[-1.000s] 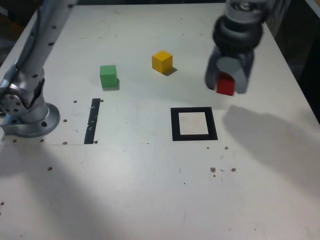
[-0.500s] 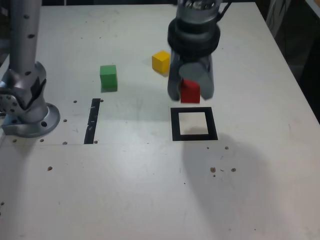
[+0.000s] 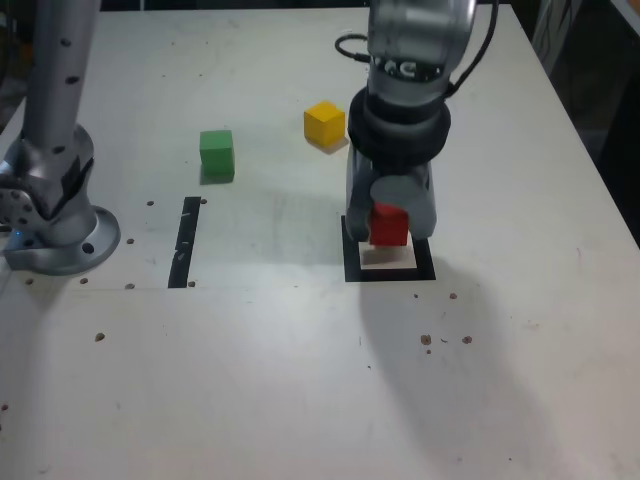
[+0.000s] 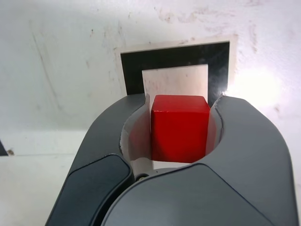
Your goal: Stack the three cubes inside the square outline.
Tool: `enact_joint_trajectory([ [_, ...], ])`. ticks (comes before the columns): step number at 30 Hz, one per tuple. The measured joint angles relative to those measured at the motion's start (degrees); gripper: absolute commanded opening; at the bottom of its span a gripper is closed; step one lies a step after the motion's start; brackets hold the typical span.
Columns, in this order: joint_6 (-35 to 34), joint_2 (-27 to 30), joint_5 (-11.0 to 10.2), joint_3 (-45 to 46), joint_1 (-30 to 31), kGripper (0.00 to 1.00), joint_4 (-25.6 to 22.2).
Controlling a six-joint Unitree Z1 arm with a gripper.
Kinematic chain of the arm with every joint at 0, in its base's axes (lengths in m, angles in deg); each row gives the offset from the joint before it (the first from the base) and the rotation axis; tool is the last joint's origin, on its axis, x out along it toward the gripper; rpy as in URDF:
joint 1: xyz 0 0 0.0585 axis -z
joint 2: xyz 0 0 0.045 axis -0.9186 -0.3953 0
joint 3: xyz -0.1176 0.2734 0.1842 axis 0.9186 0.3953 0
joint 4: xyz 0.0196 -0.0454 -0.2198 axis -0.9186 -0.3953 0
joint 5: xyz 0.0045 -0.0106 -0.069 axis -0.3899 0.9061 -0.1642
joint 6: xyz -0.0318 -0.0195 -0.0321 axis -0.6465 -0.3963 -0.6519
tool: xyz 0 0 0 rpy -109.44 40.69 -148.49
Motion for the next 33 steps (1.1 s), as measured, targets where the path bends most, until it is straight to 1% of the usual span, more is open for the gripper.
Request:
enact_joint_trajectory([
  [6, 0.0, -0.45, -0.94, 0.4, -0.82, 0.25, 0.34],
  [14, 0.08, -1.13, -0.75, 0.26, -0.82, 0.25, 0.25],
  [19, 0.36, -1.42, -0.12, 0.27, -0.82, 0.26, 0.25],
  [21, 0.39, -1.62, 0.01, 0.28, -0.82, 0.32, 0.26],
  [23, 0.5, -1.74, 0.09, 0.28, -0.82, 0.4, 0.33],
  [27, 1.12, -1.74, 0.36, 0.26, -0.82, 0.65, 0.36],
  [29, 1.49, -1.77, 0.57, 0.2, -0.82, 0.75, 0.46],
  [31, 1.81, -1.89, 0.86, 0.15, -0.82, 0.82, 0.63],
  [33, 2.07, -1.97, 1.24, 0.15, -0.82, 0.86, 0.68],
])
